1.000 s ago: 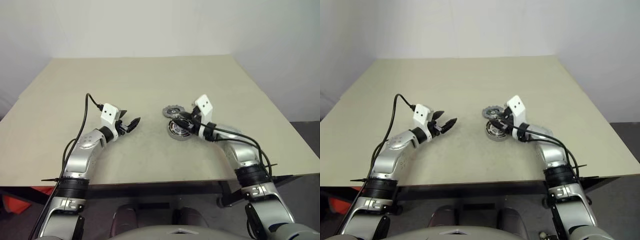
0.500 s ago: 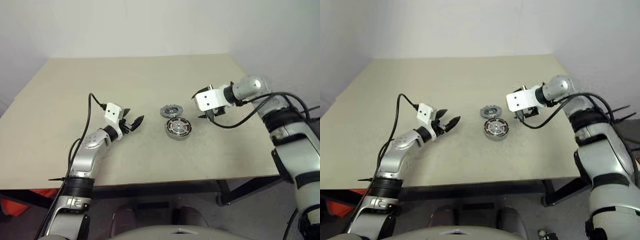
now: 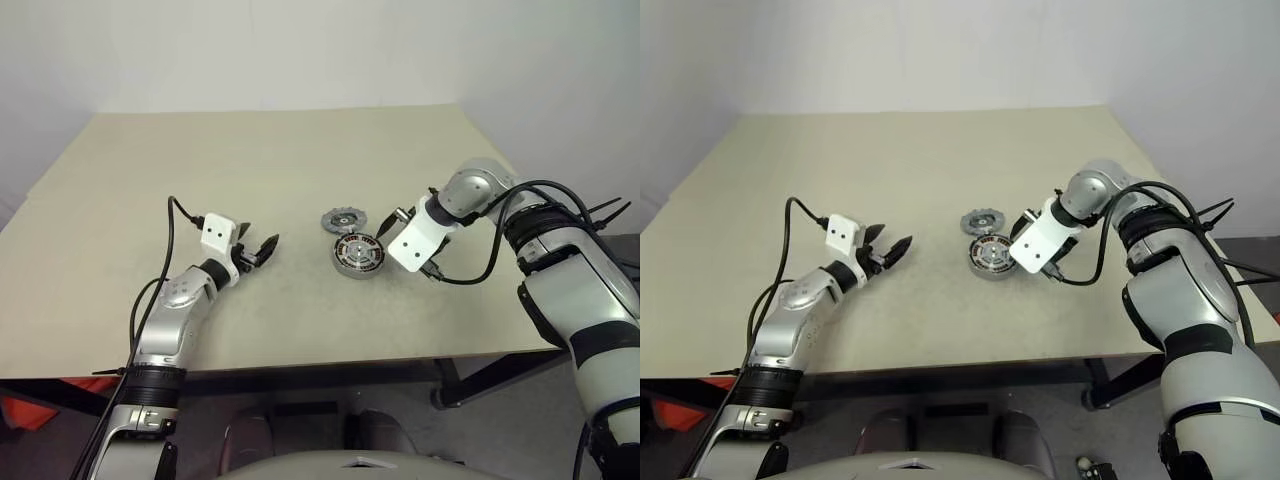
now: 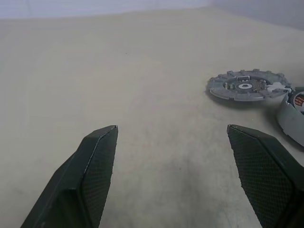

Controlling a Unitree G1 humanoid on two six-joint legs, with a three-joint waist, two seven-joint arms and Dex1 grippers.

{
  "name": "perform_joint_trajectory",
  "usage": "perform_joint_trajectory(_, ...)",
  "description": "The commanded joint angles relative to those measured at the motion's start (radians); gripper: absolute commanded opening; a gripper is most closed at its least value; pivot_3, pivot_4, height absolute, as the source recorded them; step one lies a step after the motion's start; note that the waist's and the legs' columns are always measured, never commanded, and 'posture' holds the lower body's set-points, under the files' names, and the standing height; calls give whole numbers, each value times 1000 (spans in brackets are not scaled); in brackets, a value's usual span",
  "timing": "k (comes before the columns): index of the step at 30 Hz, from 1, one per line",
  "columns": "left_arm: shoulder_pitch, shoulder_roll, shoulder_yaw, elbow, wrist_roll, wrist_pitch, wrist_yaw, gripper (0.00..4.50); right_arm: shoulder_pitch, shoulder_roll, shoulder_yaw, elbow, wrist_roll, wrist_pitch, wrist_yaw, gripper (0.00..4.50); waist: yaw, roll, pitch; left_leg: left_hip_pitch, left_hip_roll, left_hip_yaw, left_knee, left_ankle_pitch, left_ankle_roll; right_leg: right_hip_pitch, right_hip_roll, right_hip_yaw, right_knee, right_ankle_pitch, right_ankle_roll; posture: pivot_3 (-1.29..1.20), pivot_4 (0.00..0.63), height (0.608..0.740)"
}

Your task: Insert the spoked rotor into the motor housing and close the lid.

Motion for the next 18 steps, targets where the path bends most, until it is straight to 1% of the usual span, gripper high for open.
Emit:
perform_joint_trajectory(1, -3, 7, 12, -47, -3, -12, 3, 3861, -13, -1, -20, -11, 41, -24, 34, 3891, 0, 0, 0, 0, 0, 0, 0, 0, 0, 0, 0, 0, 1, 0, 0, 0, 0, 740)
perform_joint_trajectory(4, -5, 8, 10, -47, -2, -10, 3, 3861, 12, 8, -17, -10, 42, -19, 40, 3891, -1, 0, 0, 2, 0, 0, 0, 0, -1, 0, 0, 1, 3, 0, 0, 0, 0, 740)
perform_joint_trajectory(8, -12, 9, 9, -41, -2, -10, 0, 3861, 33, 25, -11, 6, 16, -1, 8, 3891, -1, 0, 0, 2, 0, 0, 1, 1, -2, 0, 0, 1, 6, 0, 0, 0, 0, 740)
perform_joint_trajectory(17, -4, 14, 11, -49, -4, -6, -1, 3861, 27, 44, -9, 35, -25, 15, -45, 3891, -1, 0, 0, 2, 0, 0, 2, 1, -2, 0, 0, 1, 7, 0, 0, 0, 0, 740)
perform_joint_trajectory(18, -3, 14, 11, -48, -4, -7, -1, 3861, 28, 47, -10, 37, -23, 12, -43, 3724, -1, 0, 0, 2, 0, 0, 2, 1, -2, 0, 0, 1, 7, 0, 0, 0, 0, 740)
